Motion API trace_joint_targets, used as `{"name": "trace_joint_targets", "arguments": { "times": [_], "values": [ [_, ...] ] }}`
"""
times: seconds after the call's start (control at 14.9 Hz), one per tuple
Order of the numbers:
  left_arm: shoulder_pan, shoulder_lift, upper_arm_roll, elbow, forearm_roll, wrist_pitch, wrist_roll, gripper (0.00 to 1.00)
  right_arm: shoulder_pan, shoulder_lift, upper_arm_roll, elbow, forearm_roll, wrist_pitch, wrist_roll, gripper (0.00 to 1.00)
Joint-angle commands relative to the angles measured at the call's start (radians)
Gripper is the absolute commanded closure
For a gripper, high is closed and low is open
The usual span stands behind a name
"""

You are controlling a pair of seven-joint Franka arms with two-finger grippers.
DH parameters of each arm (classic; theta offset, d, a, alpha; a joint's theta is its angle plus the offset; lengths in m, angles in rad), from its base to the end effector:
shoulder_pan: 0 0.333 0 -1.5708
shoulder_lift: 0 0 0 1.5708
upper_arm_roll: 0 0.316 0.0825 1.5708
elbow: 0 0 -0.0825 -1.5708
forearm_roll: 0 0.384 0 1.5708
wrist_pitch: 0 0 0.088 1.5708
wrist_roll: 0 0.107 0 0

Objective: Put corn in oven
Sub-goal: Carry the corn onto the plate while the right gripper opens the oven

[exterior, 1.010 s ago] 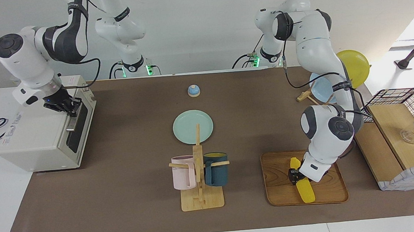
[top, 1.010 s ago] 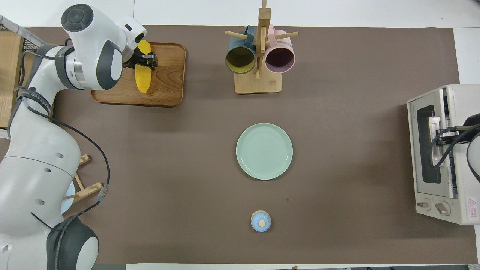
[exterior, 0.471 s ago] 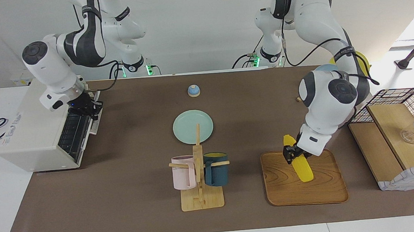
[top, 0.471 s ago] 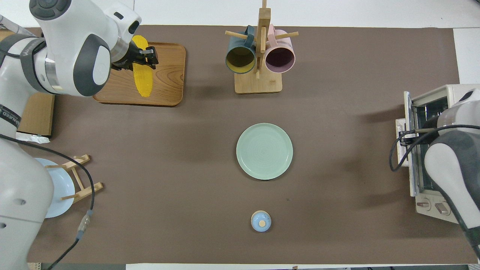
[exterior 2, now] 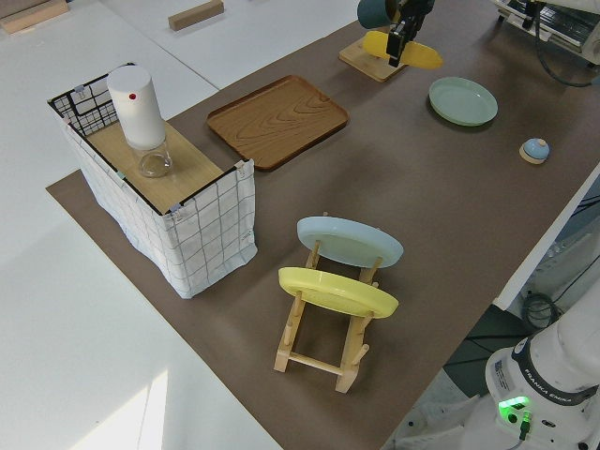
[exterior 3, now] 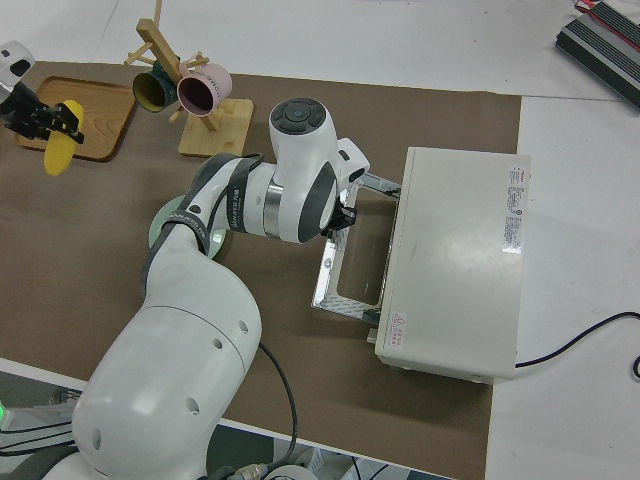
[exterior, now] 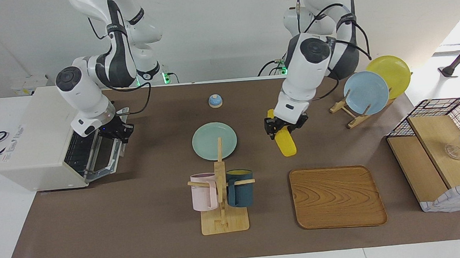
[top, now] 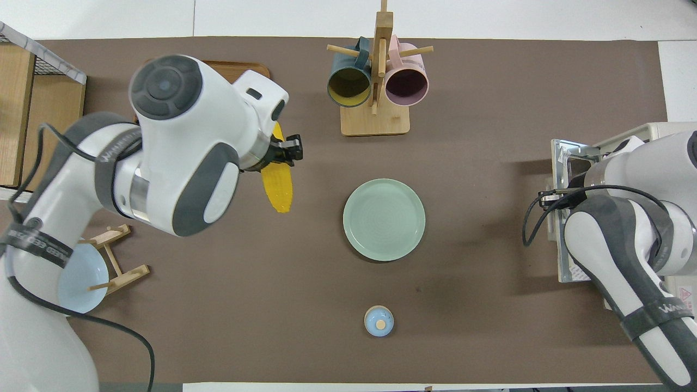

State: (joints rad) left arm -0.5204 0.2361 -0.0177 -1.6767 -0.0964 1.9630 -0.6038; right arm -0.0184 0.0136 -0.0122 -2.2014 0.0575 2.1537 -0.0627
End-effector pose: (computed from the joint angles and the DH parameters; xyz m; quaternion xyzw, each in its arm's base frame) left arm 0.5441 -0.3311 0.4678 0.9973 0.0504 -0.0043 0.0531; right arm 0.5245 -0.0137 0.3711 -0.9993 0.0005 0.0295 0.0248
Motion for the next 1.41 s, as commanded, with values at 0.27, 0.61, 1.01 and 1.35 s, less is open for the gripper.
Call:
{"name": "trace_joint_targets", "arguments": {
  "times": [0.27,0.61,1.01,1.35],
  "values": [
    [-0.236,-0.065,0.019,-0.276,-0.014,0.368,-0.177,1.0,0.0,0.042,-0.023,-0.086,-0.044,0.175,0.006,1.0],
    [-0.305,0.115,0.022,-0.194,0.003,0.493,-0.168,1.0,-0.002,0.063,-0.023,-0.113,-0.042,0.202,0.007,1.0],
    [-0.322,0.187,0.024,-0.132,0.004,0.528,-0.096,1.0,0.077,0.065,-0.023,-0.124,0.005,0.207,0.096,1.0],
    [-0.323,0.192,0.024,-0.15,0.003,0.559,-0.031,0.77,0.12,0.075,-0.023,-0.083,0.005,0.186,0.124,0.71]
  ]
}}
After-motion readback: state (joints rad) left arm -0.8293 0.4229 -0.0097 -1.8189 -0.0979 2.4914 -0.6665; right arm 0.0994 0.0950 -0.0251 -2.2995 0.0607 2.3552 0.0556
